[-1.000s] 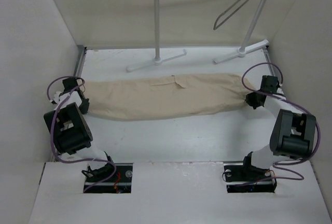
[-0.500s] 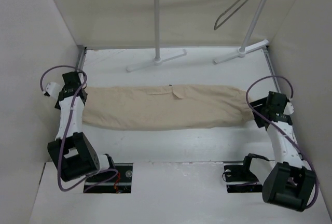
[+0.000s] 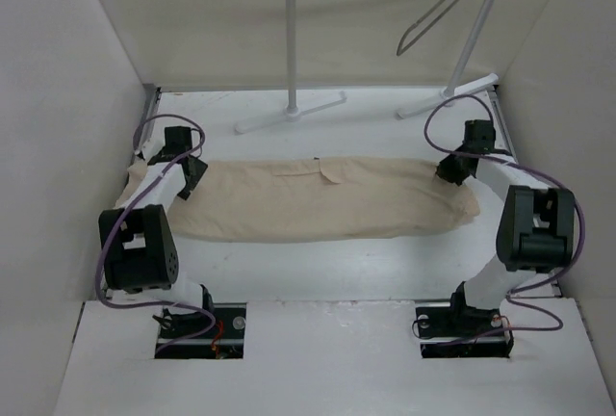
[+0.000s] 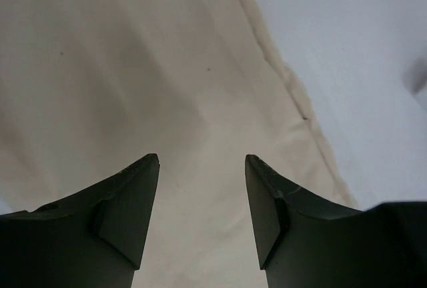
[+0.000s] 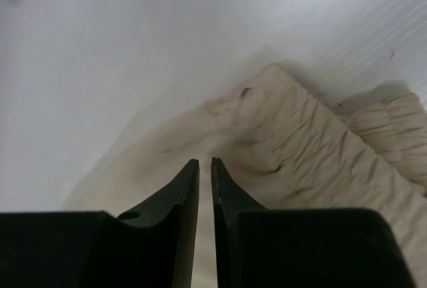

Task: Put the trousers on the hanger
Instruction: Fold the trousers at the center of the board.

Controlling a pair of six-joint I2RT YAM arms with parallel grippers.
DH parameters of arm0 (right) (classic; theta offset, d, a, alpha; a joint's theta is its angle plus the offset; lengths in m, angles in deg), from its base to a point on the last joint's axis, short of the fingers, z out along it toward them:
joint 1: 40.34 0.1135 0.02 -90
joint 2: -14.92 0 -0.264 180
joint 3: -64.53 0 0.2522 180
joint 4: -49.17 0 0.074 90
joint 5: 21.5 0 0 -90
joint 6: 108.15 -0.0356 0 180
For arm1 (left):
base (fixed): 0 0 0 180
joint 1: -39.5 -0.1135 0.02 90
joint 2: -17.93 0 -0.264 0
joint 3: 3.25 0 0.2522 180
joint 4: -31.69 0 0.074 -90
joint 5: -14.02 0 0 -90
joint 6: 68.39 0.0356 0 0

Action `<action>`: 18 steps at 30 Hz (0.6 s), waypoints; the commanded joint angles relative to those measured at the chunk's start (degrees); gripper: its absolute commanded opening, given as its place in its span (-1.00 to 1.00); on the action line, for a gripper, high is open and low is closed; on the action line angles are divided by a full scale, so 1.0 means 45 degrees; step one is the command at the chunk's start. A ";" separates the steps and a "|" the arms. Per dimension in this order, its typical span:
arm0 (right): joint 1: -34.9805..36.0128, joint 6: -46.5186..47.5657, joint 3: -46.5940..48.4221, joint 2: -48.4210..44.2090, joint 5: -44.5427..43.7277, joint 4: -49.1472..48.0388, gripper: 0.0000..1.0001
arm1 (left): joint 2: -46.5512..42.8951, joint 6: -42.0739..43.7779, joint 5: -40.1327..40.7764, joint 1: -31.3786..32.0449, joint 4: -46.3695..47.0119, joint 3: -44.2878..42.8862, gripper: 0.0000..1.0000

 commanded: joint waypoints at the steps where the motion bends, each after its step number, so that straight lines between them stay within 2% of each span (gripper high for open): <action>1: 0.0024 0.0043 0.0496 0.1237 0.0737 -0.0452 -0.65 | 0.0603 -0.0362 -0.0309 -0.0811 0.1013 0.0276 0.04; 5: -0.0502 -0.0446 0.0127 0.1476 0.0252 -0.0530 -0.76 | 0.0958 -0.0421 -0.0271 -0.1943 0.1306 0.0959 0.03; 10: -0.1186 -0.0467 0.0184 0.0833 -0.0473 -0.0121 -0.71 | 0.0043 -0.0849 -0.0348 -0.2961 0.1522 0.2170 0.02; 11: -0.1264 -0.0467 0.0223 0.0560 -0.0415 -0.0101 -0.63 | -0.0289 -0.1005 -0.0368 -0.2962 0.1522 0.2288 0.02; 12: -0.1323 -0.0467 0.0243 0.0190 -0.0279 -0.0101 -0.47 | -0.0621 -0.1142 -0.0368 -0.2923 0.1483 0.2347 0.02; 15: -0.1343 -0.0350 -0.0262 -0.1681 -0.0083 -0.0004 0.10 | -0.1540 -0.1300 -0.0446 -0.2086 0.1308 0.2251 0.02; 18: -0.1654 -0.0718 -0.1958 -0.4044 -0.0433 0.0210 0.36 | -0.2380 -0.1261 -0.0349 -0.1265 0.1074 0.2075 0.02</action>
